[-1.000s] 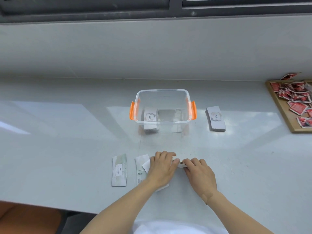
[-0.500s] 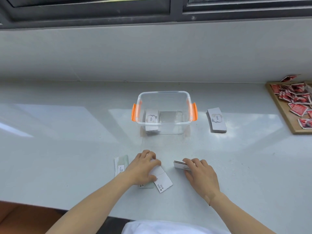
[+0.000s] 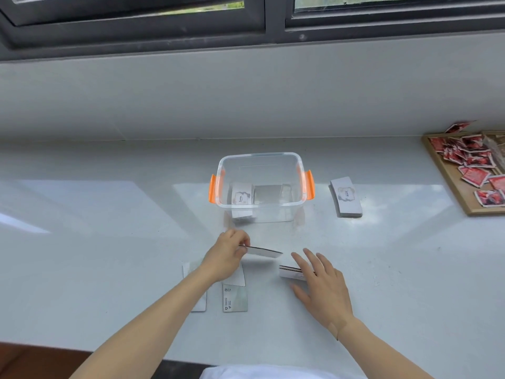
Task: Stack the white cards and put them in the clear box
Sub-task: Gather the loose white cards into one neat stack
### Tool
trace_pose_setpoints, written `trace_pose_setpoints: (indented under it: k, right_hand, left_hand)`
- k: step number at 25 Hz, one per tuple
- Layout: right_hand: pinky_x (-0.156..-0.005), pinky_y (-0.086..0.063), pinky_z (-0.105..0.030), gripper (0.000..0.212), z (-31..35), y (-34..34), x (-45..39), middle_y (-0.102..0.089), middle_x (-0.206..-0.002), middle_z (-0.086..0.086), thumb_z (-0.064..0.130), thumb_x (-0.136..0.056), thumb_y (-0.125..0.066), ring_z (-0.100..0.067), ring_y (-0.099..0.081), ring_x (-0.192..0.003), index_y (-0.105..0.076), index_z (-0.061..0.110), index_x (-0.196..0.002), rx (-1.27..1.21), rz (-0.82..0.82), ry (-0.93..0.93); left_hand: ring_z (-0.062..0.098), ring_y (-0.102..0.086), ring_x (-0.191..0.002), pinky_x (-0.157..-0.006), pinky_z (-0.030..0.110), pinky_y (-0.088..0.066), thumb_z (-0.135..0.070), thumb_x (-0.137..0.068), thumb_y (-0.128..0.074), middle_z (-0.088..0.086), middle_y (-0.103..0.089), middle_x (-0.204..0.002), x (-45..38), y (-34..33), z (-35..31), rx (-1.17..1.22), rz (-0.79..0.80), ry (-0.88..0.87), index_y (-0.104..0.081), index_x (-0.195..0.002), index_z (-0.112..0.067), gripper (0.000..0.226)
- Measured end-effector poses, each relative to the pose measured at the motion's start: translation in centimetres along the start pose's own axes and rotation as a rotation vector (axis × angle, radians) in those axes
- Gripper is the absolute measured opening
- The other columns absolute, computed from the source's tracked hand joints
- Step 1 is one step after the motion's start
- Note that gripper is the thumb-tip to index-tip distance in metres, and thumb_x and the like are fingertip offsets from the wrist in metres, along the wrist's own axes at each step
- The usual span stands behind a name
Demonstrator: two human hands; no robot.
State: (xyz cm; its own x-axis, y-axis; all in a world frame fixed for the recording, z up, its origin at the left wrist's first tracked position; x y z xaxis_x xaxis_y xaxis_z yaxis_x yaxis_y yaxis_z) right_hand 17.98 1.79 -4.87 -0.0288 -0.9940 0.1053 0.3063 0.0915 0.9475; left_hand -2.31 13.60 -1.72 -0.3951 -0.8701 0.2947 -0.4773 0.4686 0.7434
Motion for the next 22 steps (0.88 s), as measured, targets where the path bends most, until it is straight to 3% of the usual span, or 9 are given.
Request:
trace_pose_setpoints:
  k: [4, 6, 8, 11, 13, 16, 18, 22]
  right_hand:
    - [-0.095, -0.048, -0.042, 0.087, 0.1, 0.2, 0.2, -0.032, -0.156, -0.001, 0.049, -0.08, -0.067, -0.029, -0.039, -0.138, -0.016, 0.035, -0.148, 0.018, -0.021, 0.015]
    - [-0.093, -0.051, -0.042, 0.091, 0.2, 0.4, 0.3, -0.035, -0.154, -0.004, 0.046, -0.075, -0.074, -0.031, -0.042, -0.135, -0.021, 0.032, -0.148, 0.023, -0.03, 0.017]
    - [-0.093, -0.051, -0.043, 0.09, 0.2, 0.2, 0.3, -0.038, -0.152, -0.007, 0.039, -0.072, -0.078, -0.033, -0.043, -0.134, -0.028, 0.03, -0.146, 0.049, -0.035, 0.021]
    - [-0.095, -0.05, -0.045, 0.079, 0.2, 0.0, 0.2, -0.04, -0.151, -0.009, 0.032, -0.072, -0.078, -0.036, -0.04, -0.135, -0.038, 0.029, -0.14, 0.063, -0.038, 0.013]
    - [-0.091, -0.051, -0.043, 0.067, 0.2, 0.0, 0.0, -0.046, -0.146, -0.006, 0.027, -0.072, -0.078, -0.035, -0.044, -0.132, -0.046, 0.028, -0.13, 0.052, -0.044, 0.003]
    - [-0.076, -0.055, -0.038, 0.042, 0.0, -0.1, -0.4, -0.059, -0.13, 0.0, 0.021, -0.075, -0.076, -0.031, -0.055, -0.118, -0.056, 0.024, -0.111, 0.022, -0.05, 0.001]
    - [-0.06, -0.053, -0.034, 0.029, 0.1, 0.0, -0.5, -0.065, -0.11, 0.005, 0.022, -0.076, -0.077, -0.027, -0.061, -0.098, -0.06, 0.022, -0.099, 0.003, -0.056, 0.014]
    - [-0.044, -0.046, -0.033, 0.022, 0.3, 0.1, -0.3, -0.064, -0.086, 0.008, 0.024, -0.076, -0.078, -0.024, -0.058, -0.077, -0.061, 0.023, -0.089, 0.007, -0.049, 0.015]
  left_hand:
    - [0.02, -0.05, -0.093, -0.077, 0.029, -0.042, -0.002, -0.095, -0.046, 0.005, -0.058, -0.102, 0.2, -4.9, -3.4, 0.126, 0.157, -0.048, -0.054, -0.1, -0.012, 0.015]
    - [0.017, -0.049, -0.087, -0.068, 0.02, -0.039, 0.0, -0.095, -0.043, -0.003, -0.057, -0.097, 0.6, -6.7, -4.3, 0.182, 0.229, -0.058, -0.053, -0.101, -0.016, 0.02]
    - [0.017, -0.052, -0.091, -0.073, 0.02, -0.042, 0.006, -0.09, -0.037, -0.004, -0.058, -0.101, 0.8, -7.9, -4.9, 0.209, 0.28, -0.062, -0.053, -0.104, -0.018, 0.032]
    - [0.019, -0.056, -0.108, -0.09, 0.032, -0.047, 0.012, -0.077, -0.033, 0.0, -0.062, -0.113, 1.1, -9.0, -5.4, 0.252, 0.342, -0.03, -0.054, -0.105, -0.021, 0.048]
    - [0.019, -0.056, -0.11, -0.09, 0.034, -0.048, 0.009, -0.072, -0.04, 0.0, -0.061, -0.115, 1.2, -9.6, -5.6, 0.247, 0.354, -0.026, -0.052, -0.105, -0.022, 0.047]
    - [0.019, -0.054, -0.11, -0.092, 0.035, -0.048, 0.004, -0.071, -0.048, 0.002, -0.055, -0.116, 1.4, -10.8, -6.0, 0.236, 0.326, -0.024, -0.049, -0.108, -0.017, 0.042]
    - [0.023, -0.051, -0.108, -0.093, 0.04, -0.045, 0.005, -0.073, -0.047, 0.004, -0.05, -0.116, 1.6, -11.1, -6.3, 0.199, 0.249, -0.033, -0.048, -0.11, -0.013, 0.042]
    - [0.027, -0.05, -0.106, -0.091, 0.041, -0.043, 0.003, -0.072, -0.049, 0.004, -0.048, -0.115, 1.9, -11.4, -6.3, 0.093, 0.156, -0.033, -0.048, -0.113, -0.013, 0.044]
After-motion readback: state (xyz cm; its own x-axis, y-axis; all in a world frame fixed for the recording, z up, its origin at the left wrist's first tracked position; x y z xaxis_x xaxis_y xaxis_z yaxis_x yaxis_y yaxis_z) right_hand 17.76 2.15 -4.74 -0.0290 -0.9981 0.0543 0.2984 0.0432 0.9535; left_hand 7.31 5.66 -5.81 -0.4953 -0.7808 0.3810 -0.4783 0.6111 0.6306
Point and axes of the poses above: each hand's wrist, its own x-axis away from the middle knuckle, its own y-axis out of the back of the hand, z = x × y, the point moved 8 cm from there along -x, towards the middle knuckle
